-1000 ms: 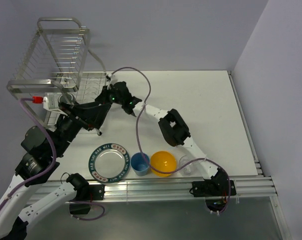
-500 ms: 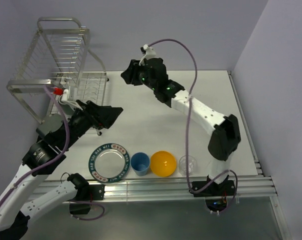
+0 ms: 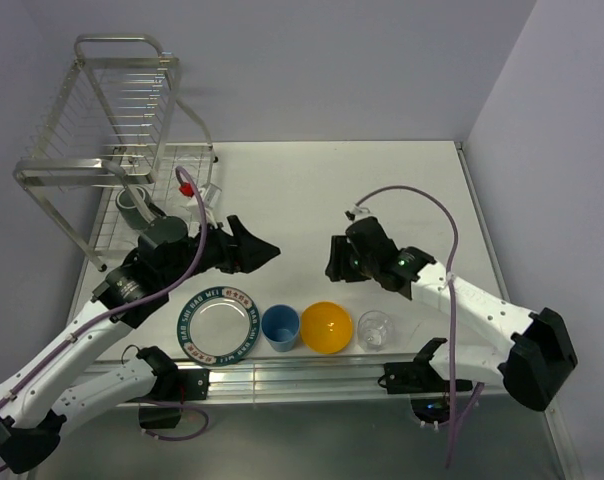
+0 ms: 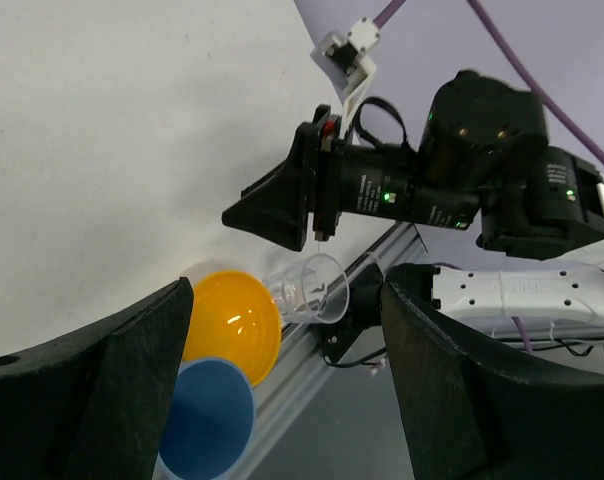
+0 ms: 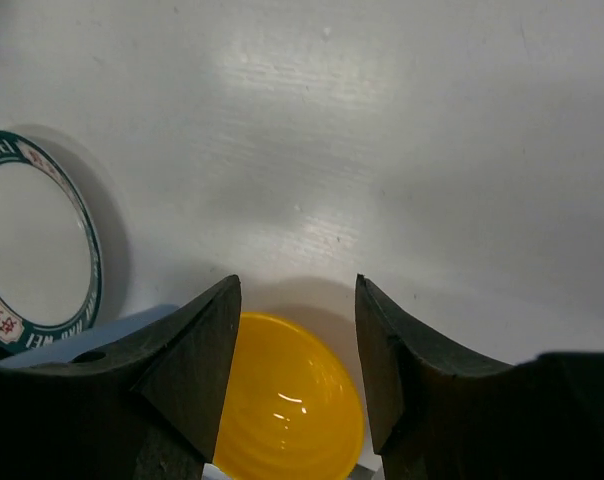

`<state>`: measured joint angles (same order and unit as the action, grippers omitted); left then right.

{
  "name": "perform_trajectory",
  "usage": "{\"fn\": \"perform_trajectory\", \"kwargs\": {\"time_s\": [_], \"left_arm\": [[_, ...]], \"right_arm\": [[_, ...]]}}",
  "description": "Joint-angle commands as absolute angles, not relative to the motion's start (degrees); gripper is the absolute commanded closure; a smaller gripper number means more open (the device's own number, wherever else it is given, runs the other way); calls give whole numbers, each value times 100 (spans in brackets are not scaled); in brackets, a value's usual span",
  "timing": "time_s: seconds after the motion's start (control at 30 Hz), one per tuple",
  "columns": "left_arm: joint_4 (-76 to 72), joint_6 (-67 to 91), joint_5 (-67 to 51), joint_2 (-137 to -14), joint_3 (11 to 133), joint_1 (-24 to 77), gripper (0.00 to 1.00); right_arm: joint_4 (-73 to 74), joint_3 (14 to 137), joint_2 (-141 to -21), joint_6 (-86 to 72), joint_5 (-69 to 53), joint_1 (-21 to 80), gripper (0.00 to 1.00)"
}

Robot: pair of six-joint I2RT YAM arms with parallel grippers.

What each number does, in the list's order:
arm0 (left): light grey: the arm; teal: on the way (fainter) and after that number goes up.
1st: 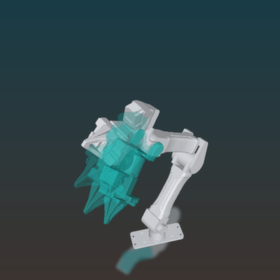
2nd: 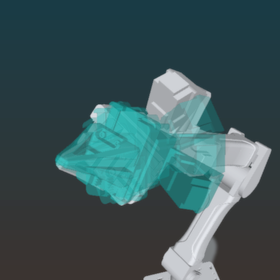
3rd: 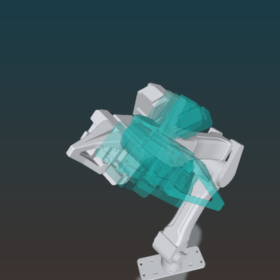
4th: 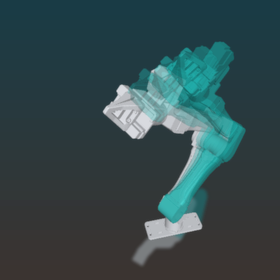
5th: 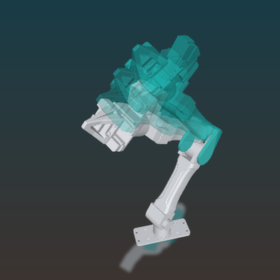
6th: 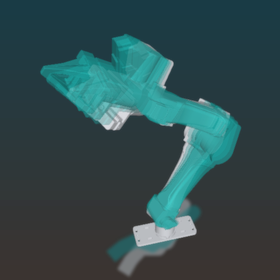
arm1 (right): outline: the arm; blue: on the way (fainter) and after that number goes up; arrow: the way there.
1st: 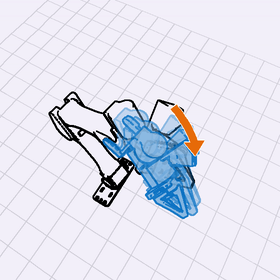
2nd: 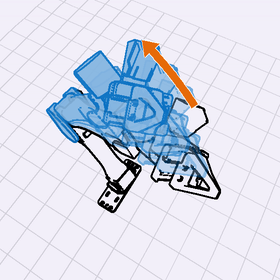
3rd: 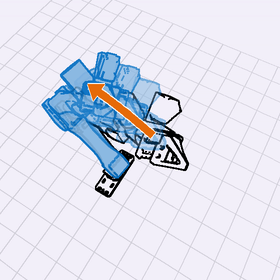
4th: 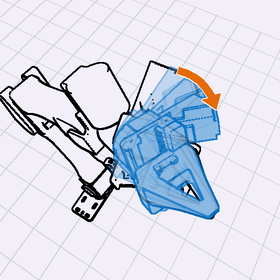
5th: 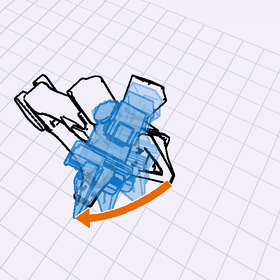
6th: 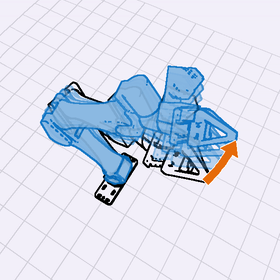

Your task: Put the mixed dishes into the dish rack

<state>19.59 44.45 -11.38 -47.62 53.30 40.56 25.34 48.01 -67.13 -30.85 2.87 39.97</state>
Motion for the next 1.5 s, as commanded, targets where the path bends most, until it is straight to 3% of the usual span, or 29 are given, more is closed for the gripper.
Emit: {"fn": "perform_trajectory", "kwargs": {"time_s": [0.0, 0.17, 0.57, 0.73, 0.77, 0.9, 1.27, 1.47], "left_arm": [[1644, 4526, -1441, -4781, 5326, 4148, 18], [1775, 4509, -1389, -5036, 5353, 4377, 18], [1687, 4509, -1257, -5089, 5150, 4623, 19], [1775, 4439, -1125, -5027, 5098, 4632, 18], [1784, 4421, -1125, -5036, 5089, 4623, 18], [1889, 4359, -1055, -5124, 5115, 4623, 18], [2109, 4131, -695, -5440, 5396, 4623, 18], [2224, 3885, -677, -5809, 5607, 4632, 18]], "right_arm": [[2435, 4299, -6049, -3611, 343, 3981, 44], [2136, 3491, -5582, -3964, 36, 4112, 47], [1785, 2673, -5756, -4263, 35, 4579, 51], [1380, 2557, -6002, -4245, -184, 4702, 68], [1354, 2592, -6116, -4228, -185, 4711, 79], [1415, 2864, -6416, -4044, -9, 4737, 100], [3207, 4490, -5785, -3437, 2345, 4887, 100], [3164, 4965, -4923, -2874, 2049, 4939, 100]]}}
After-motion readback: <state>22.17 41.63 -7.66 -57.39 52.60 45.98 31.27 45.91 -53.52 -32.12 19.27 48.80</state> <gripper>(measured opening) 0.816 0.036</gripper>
